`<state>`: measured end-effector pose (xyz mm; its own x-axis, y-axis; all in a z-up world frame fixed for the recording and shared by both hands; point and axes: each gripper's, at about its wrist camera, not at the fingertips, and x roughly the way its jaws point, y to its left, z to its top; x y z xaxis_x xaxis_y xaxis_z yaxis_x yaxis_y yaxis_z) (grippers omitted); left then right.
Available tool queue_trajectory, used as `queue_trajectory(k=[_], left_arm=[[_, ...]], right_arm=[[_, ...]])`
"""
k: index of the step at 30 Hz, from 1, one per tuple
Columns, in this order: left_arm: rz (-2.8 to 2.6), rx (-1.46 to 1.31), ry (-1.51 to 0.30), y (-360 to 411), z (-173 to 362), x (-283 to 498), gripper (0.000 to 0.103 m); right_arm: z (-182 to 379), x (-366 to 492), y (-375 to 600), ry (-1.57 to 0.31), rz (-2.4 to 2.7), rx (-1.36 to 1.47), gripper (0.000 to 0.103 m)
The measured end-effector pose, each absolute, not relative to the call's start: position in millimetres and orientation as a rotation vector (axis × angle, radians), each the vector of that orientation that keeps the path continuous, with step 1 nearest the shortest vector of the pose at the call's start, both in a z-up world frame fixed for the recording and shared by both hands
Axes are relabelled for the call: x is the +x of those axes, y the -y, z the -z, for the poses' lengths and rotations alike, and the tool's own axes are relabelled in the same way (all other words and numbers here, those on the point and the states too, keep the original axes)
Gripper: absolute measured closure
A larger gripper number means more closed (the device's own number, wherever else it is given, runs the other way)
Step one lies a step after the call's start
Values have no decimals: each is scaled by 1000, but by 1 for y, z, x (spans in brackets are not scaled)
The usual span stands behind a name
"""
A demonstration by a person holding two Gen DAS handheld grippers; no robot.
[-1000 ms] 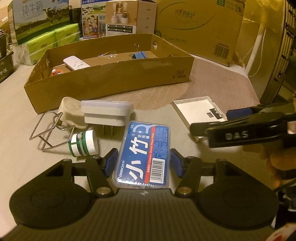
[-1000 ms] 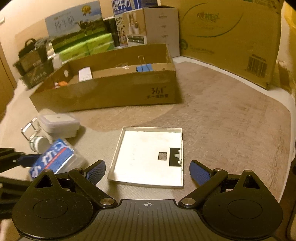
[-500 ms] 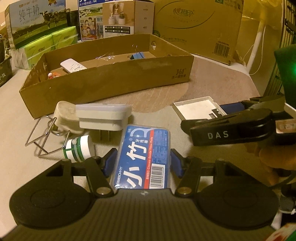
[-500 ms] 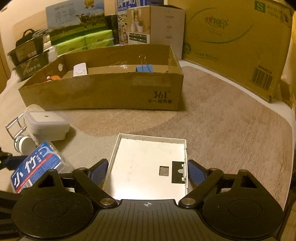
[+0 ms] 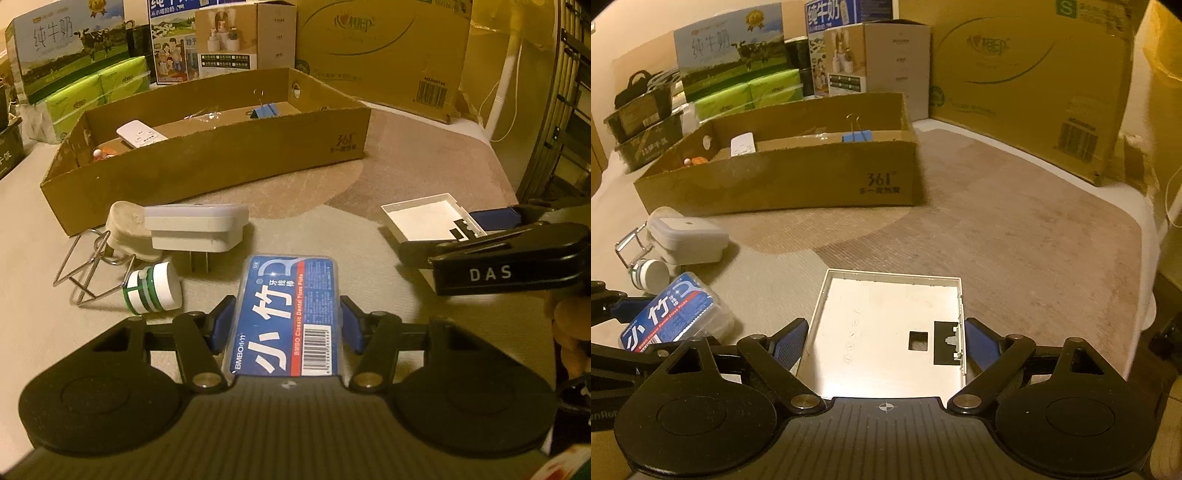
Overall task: Organize rigid objects
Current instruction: 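Carry the toothpick box over the cardboard box with the left tool while the right tool carries the tray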
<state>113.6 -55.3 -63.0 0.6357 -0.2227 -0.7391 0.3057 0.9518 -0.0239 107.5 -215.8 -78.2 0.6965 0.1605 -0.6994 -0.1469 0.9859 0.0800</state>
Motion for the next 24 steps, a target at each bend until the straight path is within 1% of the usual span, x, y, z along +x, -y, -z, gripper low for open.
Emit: queue_trajectory(k=[11, 24], left_arm=[[273, 78, -793, 48, 39, 92, 48], [234, 43, -762, 36, 18, 78, 48]], right_arm=[[49, 85, 212, -726, -191, 36, 14], [29, 69, 204, -684, -217, 29, 14]])
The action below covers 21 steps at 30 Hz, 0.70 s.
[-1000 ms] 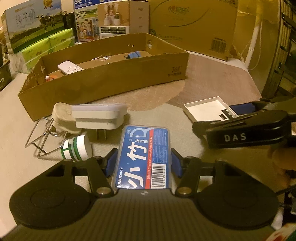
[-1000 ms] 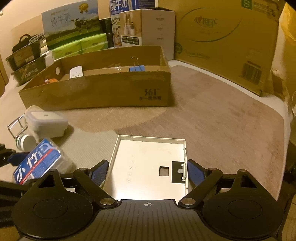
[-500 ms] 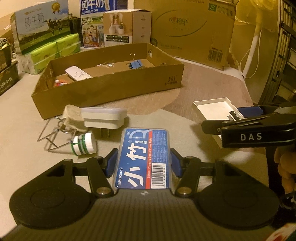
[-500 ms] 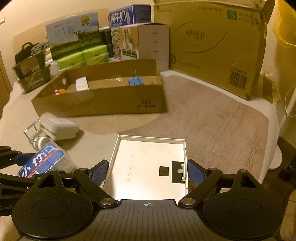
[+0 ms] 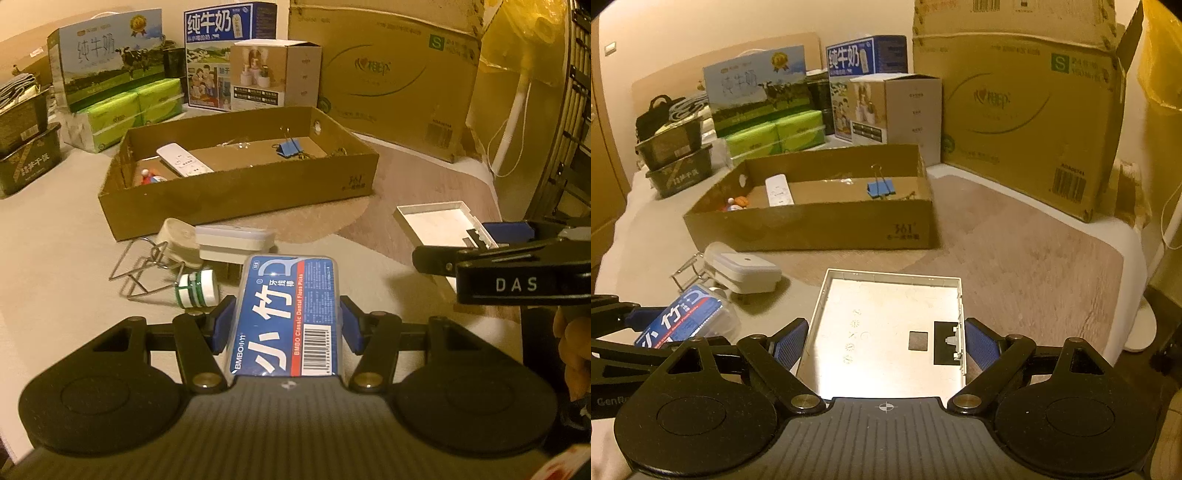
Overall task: Organize rigid objects
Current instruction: 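Carry the toothpick box over the cardboard box with the left tool while the right tool carries the tray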
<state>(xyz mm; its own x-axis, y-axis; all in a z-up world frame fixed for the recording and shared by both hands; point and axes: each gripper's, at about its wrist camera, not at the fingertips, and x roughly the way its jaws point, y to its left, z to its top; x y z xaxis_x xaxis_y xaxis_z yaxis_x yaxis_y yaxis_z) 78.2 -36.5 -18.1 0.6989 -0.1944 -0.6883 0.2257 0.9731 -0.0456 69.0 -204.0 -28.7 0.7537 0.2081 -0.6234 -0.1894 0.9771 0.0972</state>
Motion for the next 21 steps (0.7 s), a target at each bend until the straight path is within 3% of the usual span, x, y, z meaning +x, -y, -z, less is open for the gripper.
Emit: queue_trajectory(k=[21], left_arm=[[206, 15, -726, 20, -1, 87, 48]], right_arm=[[20, 73, 194, -669, -248, 24, 14]])
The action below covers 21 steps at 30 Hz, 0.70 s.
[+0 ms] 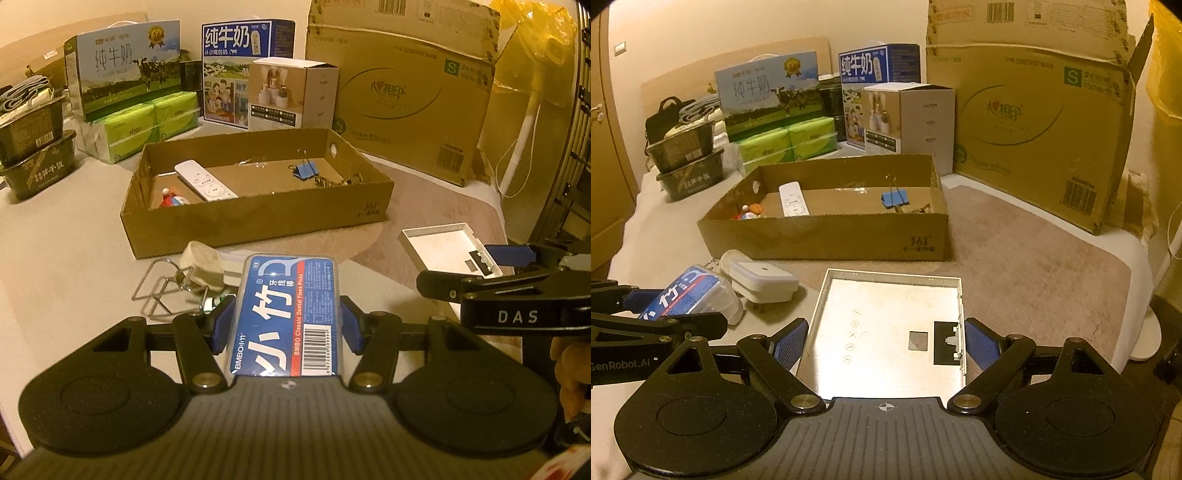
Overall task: Organize rigid objects
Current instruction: 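Carry the toothpick box over the cardboard box with the left tool while the right tool carries the tray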
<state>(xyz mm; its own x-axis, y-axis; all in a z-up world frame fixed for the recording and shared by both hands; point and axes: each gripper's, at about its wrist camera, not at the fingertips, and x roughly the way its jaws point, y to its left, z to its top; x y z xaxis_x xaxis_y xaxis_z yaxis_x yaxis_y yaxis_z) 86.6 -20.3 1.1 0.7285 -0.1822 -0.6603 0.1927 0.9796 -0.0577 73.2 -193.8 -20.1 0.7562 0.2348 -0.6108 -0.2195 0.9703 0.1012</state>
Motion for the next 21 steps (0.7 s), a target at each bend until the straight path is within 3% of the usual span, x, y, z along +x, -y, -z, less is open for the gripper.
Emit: queue_trajectory(k=[21], left_arm=[[190, 2, -677, 6, -28, 130, 48]], right_arm=[[6, 111, 188, -645, -276, 31, 14]])
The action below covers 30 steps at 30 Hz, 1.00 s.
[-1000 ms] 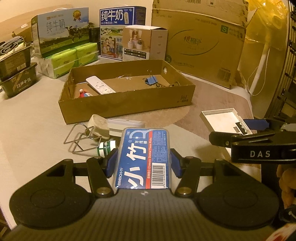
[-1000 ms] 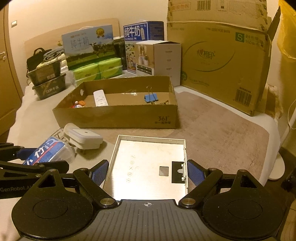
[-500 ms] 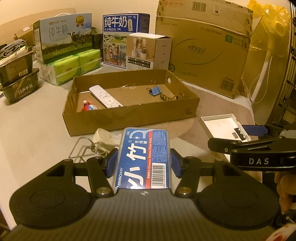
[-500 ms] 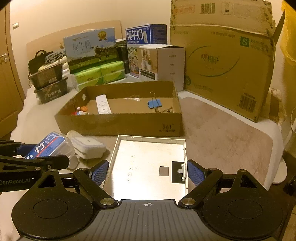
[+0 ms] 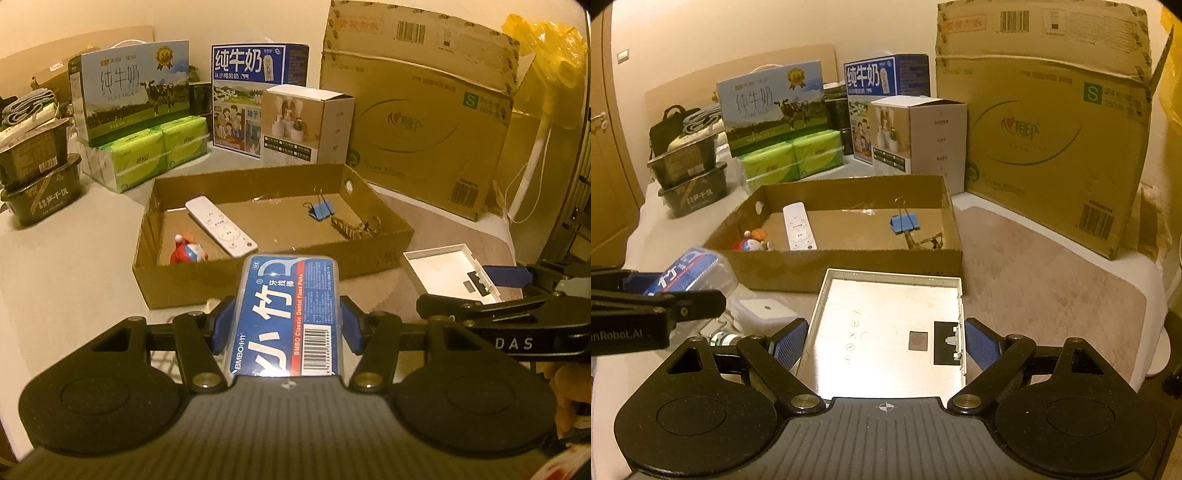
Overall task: Organize rigid objects
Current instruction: 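Carry the toothpick box over the cardboard box with the left tool while the right tool carries the tray, then open the left tool over the box while the right tool lowers and releases the tray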
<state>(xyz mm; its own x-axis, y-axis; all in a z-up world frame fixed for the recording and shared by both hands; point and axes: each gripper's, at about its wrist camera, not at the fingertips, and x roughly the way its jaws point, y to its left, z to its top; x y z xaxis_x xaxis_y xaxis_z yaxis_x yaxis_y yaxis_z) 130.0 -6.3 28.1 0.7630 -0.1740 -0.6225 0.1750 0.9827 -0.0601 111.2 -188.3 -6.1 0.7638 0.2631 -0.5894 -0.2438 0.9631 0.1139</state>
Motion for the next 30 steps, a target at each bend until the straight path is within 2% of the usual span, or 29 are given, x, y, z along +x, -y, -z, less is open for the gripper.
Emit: queue_trajectory(k=[17, 30], left_arm=[[181, -1, -649, -6, -40, 221, 48], [209, 19, -691, 1, -14, 283, 48]], right_arm=[[-16, 203, 175, -598, -299, 23, 14], [4, 273, 177, -646, -307, 29, 14]])
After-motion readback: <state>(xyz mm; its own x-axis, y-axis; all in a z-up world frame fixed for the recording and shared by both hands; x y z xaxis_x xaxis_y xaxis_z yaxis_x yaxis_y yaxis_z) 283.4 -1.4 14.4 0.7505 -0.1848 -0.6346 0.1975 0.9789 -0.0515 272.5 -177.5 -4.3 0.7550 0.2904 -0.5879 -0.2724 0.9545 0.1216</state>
